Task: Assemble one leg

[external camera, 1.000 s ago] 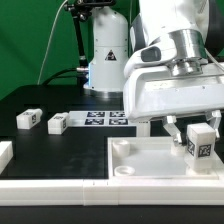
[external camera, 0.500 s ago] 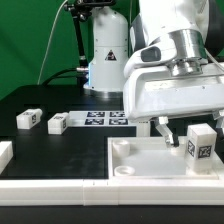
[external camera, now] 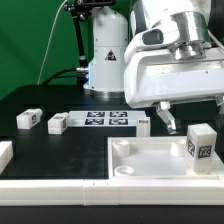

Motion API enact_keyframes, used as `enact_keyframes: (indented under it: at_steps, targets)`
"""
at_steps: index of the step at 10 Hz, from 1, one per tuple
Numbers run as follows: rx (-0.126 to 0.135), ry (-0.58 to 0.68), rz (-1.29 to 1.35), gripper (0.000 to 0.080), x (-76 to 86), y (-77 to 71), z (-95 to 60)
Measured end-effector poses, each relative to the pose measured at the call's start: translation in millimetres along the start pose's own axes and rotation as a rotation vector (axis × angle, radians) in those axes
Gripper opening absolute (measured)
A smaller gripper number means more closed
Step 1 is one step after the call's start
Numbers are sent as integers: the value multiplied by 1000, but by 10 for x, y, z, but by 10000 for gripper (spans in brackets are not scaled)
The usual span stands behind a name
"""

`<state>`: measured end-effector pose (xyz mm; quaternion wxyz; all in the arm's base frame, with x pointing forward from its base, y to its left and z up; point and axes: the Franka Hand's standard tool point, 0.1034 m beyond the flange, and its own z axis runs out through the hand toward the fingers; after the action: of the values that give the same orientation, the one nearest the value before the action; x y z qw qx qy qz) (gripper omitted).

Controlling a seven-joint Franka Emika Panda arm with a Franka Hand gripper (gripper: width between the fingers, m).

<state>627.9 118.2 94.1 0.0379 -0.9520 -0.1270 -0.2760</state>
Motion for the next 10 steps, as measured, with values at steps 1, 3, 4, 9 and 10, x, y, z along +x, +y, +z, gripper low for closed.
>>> enact_keyframes:
  at_steps: [1,3,4,9,10]
  targets:
    - [0,0,1,649,-9,3,3]
    - [26,-121,0,649,-88,-45,30]
    - [39,-199,5,649,-61,-31,29]
    - [100,-521,31,649,-79,-48,24]
    - [99,-520,32,649,-86,-46,28]
